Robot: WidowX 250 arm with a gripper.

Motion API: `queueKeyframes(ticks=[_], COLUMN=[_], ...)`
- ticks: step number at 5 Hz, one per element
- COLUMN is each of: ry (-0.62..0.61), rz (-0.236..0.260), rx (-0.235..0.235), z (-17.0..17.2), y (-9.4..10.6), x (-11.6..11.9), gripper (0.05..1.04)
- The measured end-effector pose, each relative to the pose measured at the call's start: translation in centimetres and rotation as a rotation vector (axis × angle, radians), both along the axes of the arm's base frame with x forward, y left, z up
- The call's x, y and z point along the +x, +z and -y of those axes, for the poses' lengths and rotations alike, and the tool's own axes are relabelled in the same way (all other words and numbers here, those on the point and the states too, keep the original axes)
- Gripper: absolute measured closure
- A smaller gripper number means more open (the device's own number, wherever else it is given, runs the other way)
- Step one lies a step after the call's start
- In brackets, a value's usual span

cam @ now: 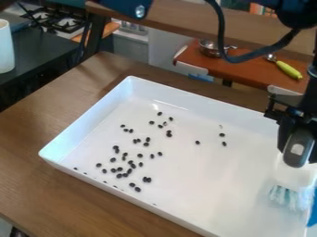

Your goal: Sweep into pile

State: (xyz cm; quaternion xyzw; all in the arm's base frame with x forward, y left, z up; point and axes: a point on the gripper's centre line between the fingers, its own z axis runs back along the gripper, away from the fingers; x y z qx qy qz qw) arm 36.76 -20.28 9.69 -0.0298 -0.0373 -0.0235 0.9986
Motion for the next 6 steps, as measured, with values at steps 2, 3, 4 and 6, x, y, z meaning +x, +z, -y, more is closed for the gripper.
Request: queueKeyframes(ticks=[2, 3, 4, 6], ry=[0.011, 0.015, 0.026, 0.036], rz=[0.049, 0.029, 0.047, 0.027], rx=[-0.013, 0.009, 0.016, 0.050], z=[0.5, 1.1, 1.5, 1.4], y=[1.0, -0.4, -0.1, -1.5], x=[1.3, 1.6, 2.4, 2.9], gripper=[0.588, 0.588, 0.588, 0.588])
